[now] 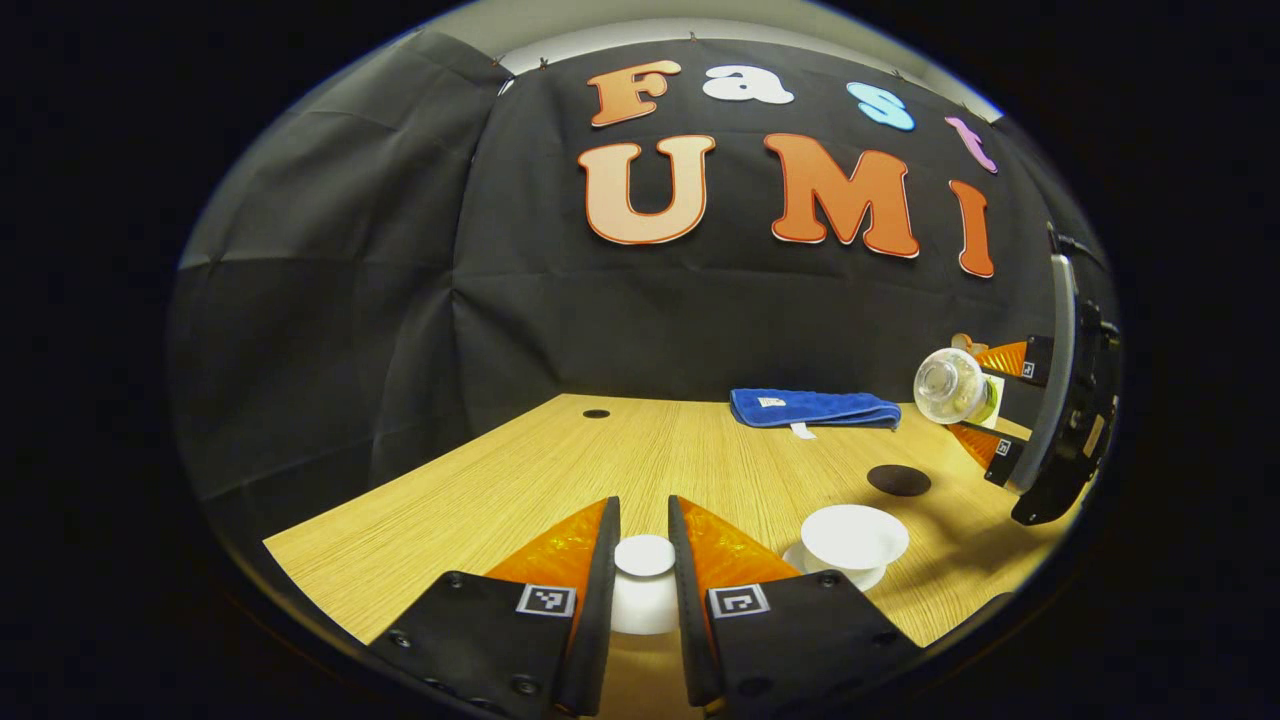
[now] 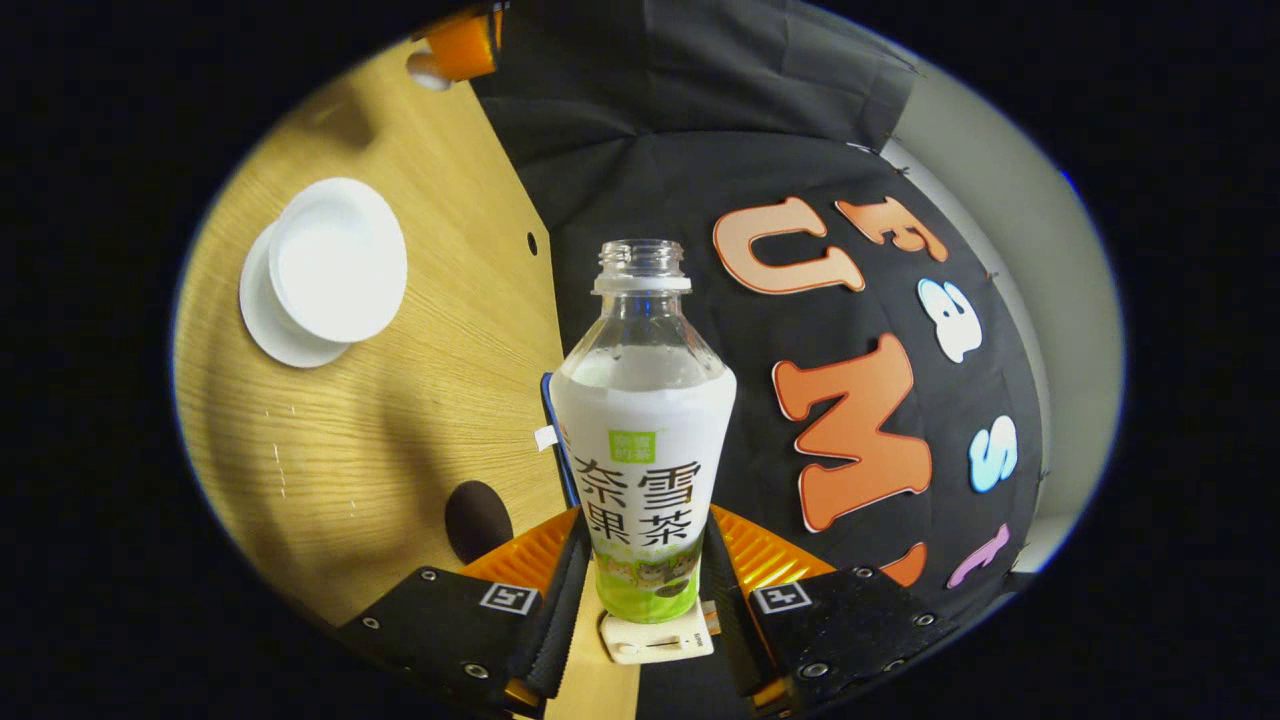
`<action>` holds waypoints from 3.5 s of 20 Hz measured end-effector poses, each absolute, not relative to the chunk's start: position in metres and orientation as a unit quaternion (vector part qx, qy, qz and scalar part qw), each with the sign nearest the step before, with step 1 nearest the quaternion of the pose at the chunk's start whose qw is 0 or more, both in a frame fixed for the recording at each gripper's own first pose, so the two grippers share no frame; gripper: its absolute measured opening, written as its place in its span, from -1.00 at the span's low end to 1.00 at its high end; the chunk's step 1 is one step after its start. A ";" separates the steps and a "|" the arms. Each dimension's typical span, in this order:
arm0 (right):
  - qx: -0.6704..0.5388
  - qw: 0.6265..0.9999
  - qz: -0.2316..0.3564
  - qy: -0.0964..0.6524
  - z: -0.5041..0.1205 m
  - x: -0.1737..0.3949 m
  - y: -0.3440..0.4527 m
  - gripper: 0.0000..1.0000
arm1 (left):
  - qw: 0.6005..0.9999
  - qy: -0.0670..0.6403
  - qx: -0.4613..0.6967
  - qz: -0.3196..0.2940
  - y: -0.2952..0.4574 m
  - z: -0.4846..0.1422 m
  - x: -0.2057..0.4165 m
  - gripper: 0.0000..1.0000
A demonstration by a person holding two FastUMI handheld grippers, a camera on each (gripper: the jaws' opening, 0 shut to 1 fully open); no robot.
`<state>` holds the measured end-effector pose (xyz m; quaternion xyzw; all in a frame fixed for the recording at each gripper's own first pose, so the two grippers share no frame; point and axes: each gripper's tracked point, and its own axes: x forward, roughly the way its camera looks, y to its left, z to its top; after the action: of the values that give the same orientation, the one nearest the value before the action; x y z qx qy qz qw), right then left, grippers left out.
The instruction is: Open the teacup lid with one hand, grasp the water bottle and pour water into the teacup with the other hand; after pouring, place the water bottle on the coaster and then close the teacup lid.
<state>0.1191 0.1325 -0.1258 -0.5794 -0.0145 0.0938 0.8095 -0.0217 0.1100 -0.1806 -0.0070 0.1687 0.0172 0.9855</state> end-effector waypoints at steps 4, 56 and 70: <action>-0.610 0.785 0.094 -0.045 -0.124 0.120 0.147 0.27 | 0.985 0.171 -0.005 0.022 0.113 -0.182 -0.024 -0.31; -0.788 0.548 0.077 -0.270 -0.062 0.127 0.182 0.34 | 0.984 0.176 0.001 0.011 0.116 -0.173 -0.036 -0.31; -0.782 0.552 0.115 -0.266 -0.092 0.115 0.196 0.27 | 0.986 0.169 0.001 0.008 0.111 -0.167 -0.036 -0.31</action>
<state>0.1152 0.1958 -0.0918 -0.7818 -0.2656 0.1146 0.5524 -0.0363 0.1105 -0.1673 0.0007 0.1687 0.0080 0.9856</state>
